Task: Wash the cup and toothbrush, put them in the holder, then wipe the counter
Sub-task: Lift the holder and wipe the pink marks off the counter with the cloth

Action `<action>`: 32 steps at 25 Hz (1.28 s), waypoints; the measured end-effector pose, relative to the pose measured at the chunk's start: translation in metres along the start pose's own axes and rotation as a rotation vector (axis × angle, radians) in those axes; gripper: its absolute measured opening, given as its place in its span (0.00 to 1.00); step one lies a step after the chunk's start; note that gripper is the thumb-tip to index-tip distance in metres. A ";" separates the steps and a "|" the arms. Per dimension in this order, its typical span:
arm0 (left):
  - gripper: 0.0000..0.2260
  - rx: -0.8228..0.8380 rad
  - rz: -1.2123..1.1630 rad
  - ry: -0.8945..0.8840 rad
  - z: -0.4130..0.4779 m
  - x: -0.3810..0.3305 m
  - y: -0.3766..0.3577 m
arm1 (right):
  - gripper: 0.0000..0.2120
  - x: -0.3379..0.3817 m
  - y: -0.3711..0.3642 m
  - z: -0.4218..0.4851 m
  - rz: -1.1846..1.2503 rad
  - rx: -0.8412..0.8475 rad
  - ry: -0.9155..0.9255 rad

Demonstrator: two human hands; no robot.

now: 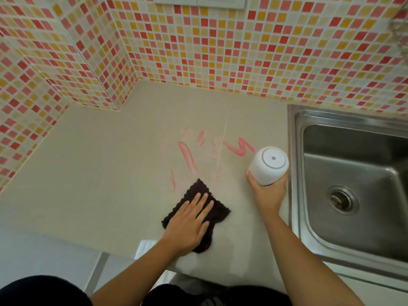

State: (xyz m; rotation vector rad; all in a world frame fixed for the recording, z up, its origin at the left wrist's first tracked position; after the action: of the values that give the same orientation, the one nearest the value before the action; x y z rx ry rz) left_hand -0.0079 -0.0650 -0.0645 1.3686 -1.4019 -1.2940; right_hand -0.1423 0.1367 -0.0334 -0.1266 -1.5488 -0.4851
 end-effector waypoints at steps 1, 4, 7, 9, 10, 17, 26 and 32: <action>0.24 -0.032 0.003 0.057 -0.006 0.022 0.002 | 0.43 -0.001 0.000 0.000 0.002 -0.006 -0.007; 0.24 -0.138 -0.033 0.365 0.021 0.082 0.017 | 0.43 -0.003 -0.002 0.000 -0.006 -0.011 -0.020; 0.25 -0.121 -0.182 0.651 0.093 0.086 0.031 | 0.44 -0.007 -0.001 0.001 -0.028 -0.014 -0.021; 0.26 -0.104 -0.168 0.568 0.130 0.050 0.034 | 0.44 -0.009 -0.002 0.003 -0.039 -0.016 -0.033; 0.26 -0.087 -0.159 0.482 0.134 0.029 0.030 | 0.44 -0.010 -0.002 0.003 -0.047 -0.013 -0.034; 0.28 -0.174 -0.066 0.366 0.048 0.065 0.016 | 0.44 -0.013 -0.003 0.004 -0.051 -0.013 -0.038; 0.32 -0.133 -0.122 0.302 0.065 -0.025 0.008 | 0.43 -0.013 -0.001 0.005 -0.071 -0.007 0.010; 0.35 -0.081 -0.121 0.504 0.083 0.021 0.014 | 0.44 -0.012 -0.001 0.004 -0.070 0.001 -0.001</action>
State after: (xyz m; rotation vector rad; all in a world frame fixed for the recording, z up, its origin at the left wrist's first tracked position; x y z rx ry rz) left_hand -0.0937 -0.0747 -0.0683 1.6032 -0.9254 -0.9721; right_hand -0.1463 0.1398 -0.0455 -0.0716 -1.5584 -0.5392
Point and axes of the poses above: each hand's wrist, its own z-axis towards the middle knuckle, its own y-axis out of the back of the hand, x = y × z, the point moved 5 cm from there along z, towards the middle knuckle, and after that the axes turned 5 degrees about -x, right-handed, at the moved point
